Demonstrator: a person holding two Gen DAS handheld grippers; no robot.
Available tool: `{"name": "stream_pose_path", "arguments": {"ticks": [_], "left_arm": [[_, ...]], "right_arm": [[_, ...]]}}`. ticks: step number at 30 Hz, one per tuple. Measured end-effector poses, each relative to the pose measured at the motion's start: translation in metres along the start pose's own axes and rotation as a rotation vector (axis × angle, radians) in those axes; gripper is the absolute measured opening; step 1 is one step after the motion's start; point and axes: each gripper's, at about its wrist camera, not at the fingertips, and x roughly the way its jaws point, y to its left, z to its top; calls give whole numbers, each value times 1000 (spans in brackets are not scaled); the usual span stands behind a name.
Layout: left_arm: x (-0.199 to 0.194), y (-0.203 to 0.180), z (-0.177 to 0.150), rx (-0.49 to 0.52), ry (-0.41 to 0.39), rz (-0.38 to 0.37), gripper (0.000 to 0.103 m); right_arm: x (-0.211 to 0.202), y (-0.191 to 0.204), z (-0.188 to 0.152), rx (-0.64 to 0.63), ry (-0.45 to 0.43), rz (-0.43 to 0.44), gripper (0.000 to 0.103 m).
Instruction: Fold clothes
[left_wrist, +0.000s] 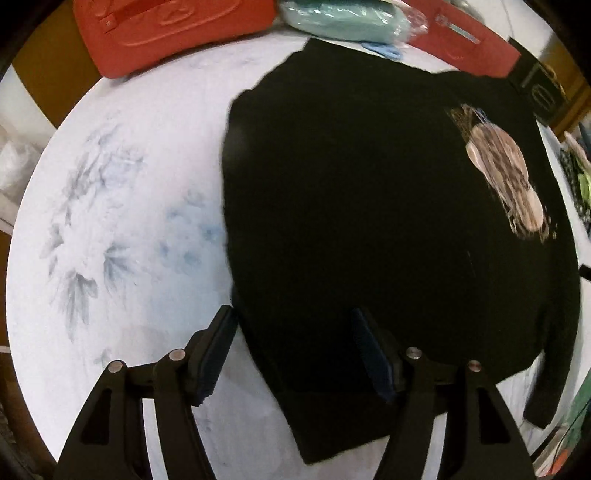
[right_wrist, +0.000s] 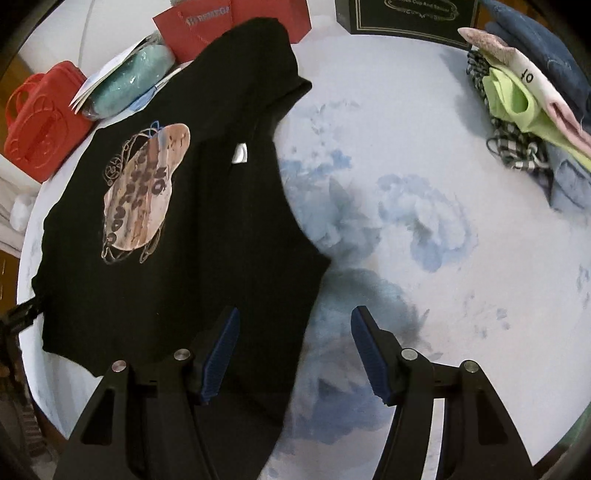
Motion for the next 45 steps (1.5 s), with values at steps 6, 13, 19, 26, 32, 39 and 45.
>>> {"name": "stream_pose_path", "arguments": {"ticks": [6, 13, 19, 26, 32, 39, 45], "left_arm": [[0, -20, -5, -4, -39, 44, 68], [-3, -33, -5, 11, -65, 27, 20], [-9, -24, -5, 1, -53, 15, 22], [-47, -25, -14, 28, -121, -37, 75], [-52, -18, -43, 90, -119, -52, 75], [-43, -16, -78, 128, -63, 15, 75], [-39, -5, -85, 58, -91, -25, 79]], "right_arm": [[14, 26, -6, -79, -21, -59, 68], [5, 49, -16, -222, -28, -161, 4], [-28, -1, -29, -88, -81, -230, 4], [-74, -9, -80, -10, -121, -45, 43], [-65, 31, -135, -39, -48, 43, 45], [-50, 59, -162, -92, -9, 40, 55], [-40, 78, -172, -143, -26, 19, 65]]}}
